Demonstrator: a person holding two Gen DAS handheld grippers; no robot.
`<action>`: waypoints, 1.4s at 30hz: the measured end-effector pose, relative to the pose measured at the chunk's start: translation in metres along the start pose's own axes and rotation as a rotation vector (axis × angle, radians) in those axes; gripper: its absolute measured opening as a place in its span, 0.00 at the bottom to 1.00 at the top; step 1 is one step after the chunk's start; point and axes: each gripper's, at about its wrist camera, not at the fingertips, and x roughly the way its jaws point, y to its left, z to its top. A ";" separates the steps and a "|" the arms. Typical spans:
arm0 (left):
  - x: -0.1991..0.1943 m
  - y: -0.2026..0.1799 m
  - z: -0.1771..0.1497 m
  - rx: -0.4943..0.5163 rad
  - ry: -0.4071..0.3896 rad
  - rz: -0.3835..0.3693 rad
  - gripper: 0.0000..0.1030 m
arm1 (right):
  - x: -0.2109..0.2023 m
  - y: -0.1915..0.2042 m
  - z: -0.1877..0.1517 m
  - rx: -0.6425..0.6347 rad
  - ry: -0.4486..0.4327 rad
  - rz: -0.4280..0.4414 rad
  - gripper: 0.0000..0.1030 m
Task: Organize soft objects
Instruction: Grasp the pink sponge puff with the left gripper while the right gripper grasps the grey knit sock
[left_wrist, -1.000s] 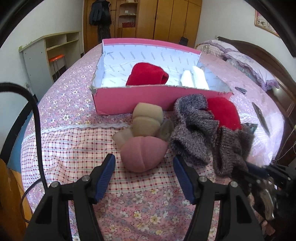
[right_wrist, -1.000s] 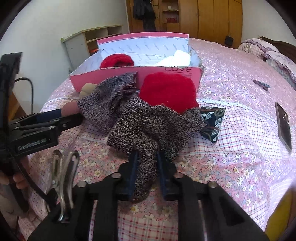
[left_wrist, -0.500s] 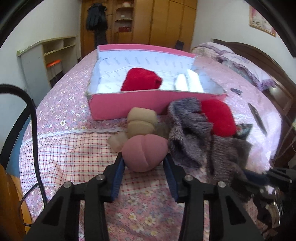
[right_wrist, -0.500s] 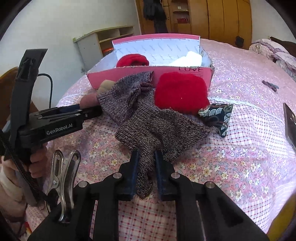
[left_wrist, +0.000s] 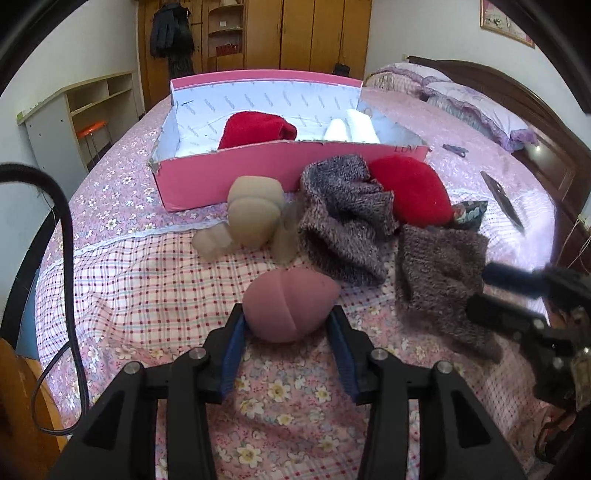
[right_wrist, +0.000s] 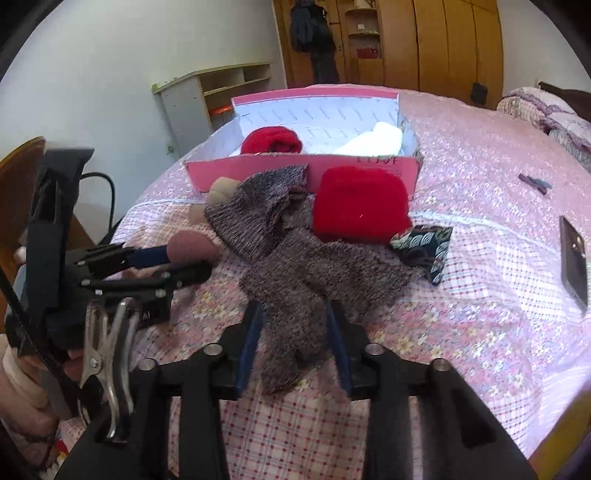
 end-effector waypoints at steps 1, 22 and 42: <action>0.001 -0.001 0.000 0.001 -0.004 0.003 0.45 | 0.002 0.000 0.002 -0.006 -0.003 -0.016 0.45; 0.005 0.006 -0.008 -0.021 -0.026 -0.023 0.47 | 0.027 0.002 -0.014 -0.013 0.034 0.021 0.57; -0.022 0.001 -0.007 -0.011 -0.063 -0.033 0.41 | 0.009 0.002 -0.018 -0.024 -0.039 -0.041 0.14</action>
